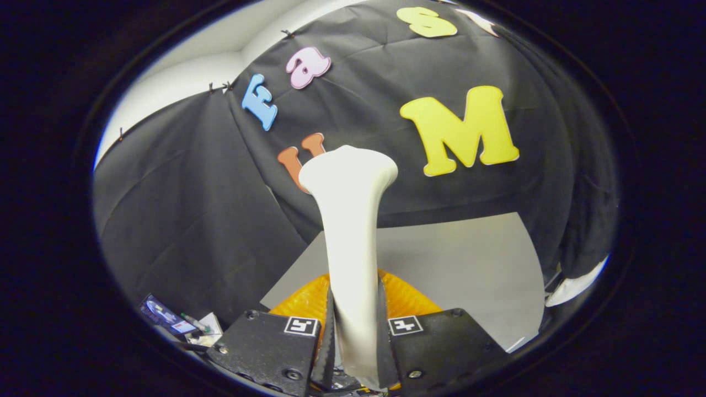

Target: Iron the clothes twice with a garment steamer, once on the left side and once on the right side.

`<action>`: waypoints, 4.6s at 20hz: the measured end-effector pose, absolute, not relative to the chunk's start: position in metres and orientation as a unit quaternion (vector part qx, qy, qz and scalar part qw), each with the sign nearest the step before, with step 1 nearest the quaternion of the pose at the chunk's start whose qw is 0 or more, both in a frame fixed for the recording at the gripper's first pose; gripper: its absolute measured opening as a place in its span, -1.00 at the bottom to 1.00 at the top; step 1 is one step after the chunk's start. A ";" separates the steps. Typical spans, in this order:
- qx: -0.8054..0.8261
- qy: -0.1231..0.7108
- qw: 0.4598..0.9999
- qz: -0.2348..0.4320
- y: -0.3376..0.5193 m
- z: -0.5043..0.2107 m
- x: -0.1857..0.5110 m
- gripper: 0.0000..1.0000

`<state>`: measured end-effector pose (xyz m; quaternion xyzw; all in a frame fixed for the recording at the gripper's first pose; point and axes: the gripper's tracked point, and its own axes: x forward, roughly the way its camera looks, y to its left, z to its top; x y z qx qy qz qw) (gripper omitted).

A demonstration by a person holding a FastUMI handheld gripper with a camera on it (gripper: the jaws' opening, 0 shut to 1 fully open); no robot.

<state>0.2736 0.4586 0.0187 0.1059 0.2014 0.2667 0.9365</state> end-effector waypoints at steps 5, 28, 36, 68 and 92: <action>0.124 0.180 0.947 0.235 0.418 0.025 0.246 -0.34; 0.137 -0.044 0.989 -0.014 0.081 0.138 0.218 -0.33; 0.103 -0.130 0.985 -0.040 0.032 0.198 0.222 -0.34; 0.003 -0.175 0.983 -0.053 0.054 0.223 0.313 -0.34; -0.010 -0.072 0.991 -0.117 0.036 0.096 0.296 -0.33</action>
